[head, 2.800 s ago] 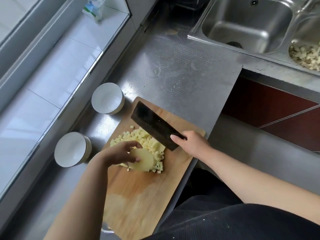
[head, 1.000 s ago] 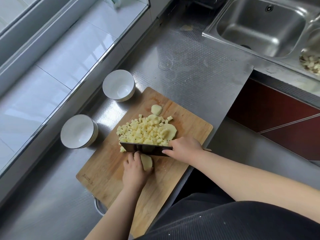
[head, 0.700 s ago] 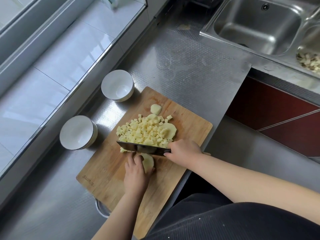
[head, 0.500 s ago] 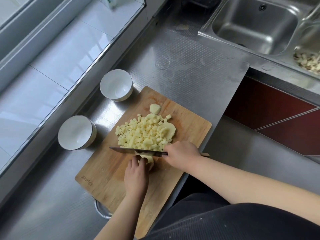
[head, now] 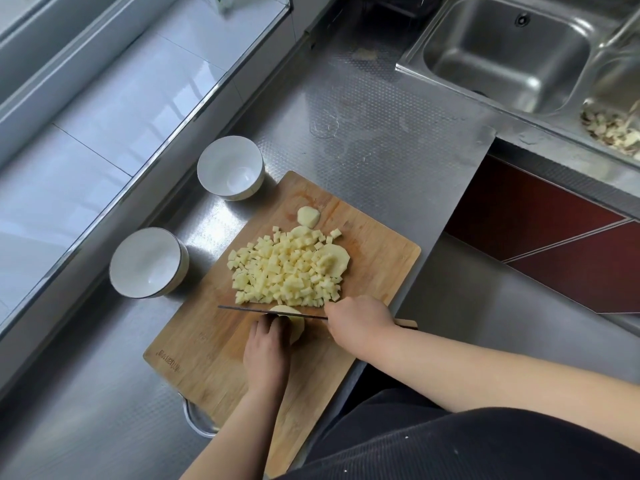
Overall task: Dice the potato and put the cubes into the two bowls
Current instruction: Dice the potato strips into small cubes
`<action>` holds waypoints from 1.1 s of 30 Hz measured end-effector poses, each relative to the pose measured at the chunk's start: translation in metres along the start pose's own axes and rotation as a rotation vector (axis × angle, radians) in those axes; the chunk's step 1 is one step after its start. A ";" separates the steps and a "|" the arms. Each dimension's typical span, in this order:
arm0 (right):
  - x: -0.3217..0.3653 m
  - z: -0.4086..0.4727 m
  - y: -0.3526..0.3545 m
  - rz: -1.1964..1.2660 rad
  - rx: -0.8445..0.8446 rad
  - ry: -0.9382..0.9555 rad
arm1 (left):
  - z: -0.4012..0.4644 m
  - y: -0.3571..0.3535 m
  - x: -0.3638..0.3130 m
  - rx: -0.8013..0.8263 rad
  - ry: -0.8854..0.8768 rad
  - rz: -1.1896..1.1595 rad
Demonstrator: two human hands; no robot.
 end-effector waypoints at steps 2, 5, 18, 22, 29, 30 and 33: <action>-0.002 0.001 -0.002 -0.006 0.017 -0.003 | -0.001 -0.002 0.001 -0.009 0.000 -0.010; -0.005 0.005 -0.009 -0.007 0.040 -0.013 | -0.002 -0.004 0.001 -0.014 -0.011 0.002; -0.014 -0.001 -0.001 0.112 0.014 0.018 | -0.005 -0.003 0.010 -0.075 -0.043 -0.052; -0.003 -0.011 0.003 0.046 -0.015 0.050 | -0.007 0.003 0.008 -0.114 -0.050 -0.055; 0.002 -0.011 0.004 -0.049 0.034 0.041 | -0.009 0.005 0.000 -0.109 -0.108 -0.023; 0.003 -0.011 0.003 -0.052 0.044 0.034 | -0.009 0.006 -0.001 -0.112 -0.110 -0.021; 0.003 -0.010 0.000 -0.054 0.060 0.015 | -0.008 0.005 -0.001 -0.113 -0.114 -0.009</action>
Point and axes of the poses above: each hand's wrist, its own z-axis towards the middle knuckle, its own y-axis out of the back of the hand, x = y × z, the point moved 9 cm from there along z, towards the middle knuckle
